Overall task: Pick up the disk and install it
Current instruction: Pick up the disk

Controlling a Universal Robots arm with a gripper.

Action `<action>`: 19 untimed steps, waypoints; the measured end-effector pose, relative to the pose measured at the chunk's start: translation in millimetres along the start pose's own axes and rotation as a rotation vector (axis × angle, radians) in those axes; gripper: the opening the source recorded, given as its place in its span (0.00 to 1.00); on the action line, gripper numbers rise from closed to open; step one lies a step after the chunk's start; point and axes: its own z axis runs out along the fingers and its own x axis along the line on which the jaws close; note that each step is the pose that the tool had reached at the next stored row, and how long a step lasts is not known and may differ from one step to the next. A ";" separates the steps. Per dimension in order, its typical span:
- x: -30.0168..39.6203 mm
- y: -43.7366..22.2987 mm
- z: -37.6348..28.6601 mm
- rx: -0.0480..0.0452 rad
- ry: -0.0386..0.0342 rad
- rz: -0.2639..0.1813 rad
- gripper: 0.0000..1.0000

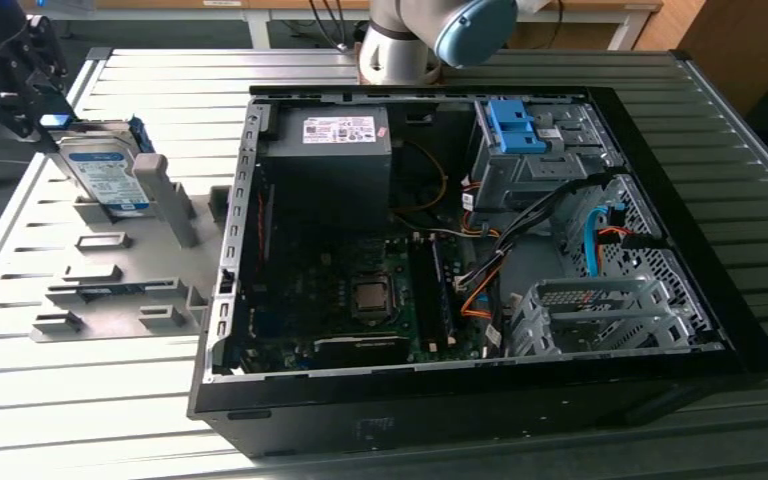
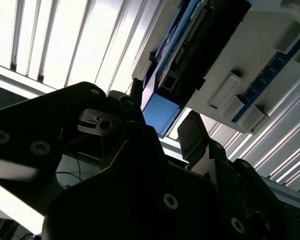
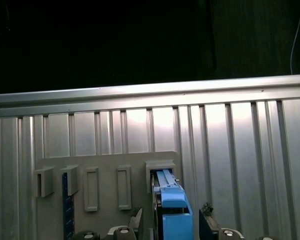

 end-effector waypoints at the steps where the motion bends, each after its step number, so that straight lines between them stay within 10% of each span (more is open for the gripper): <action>1: 0.0 -0.1 1.1 0.0001 0.0010 0.000 0.55; 19: -1.4 -0.2 12.7 0.0008 0.0108 0.000 0.45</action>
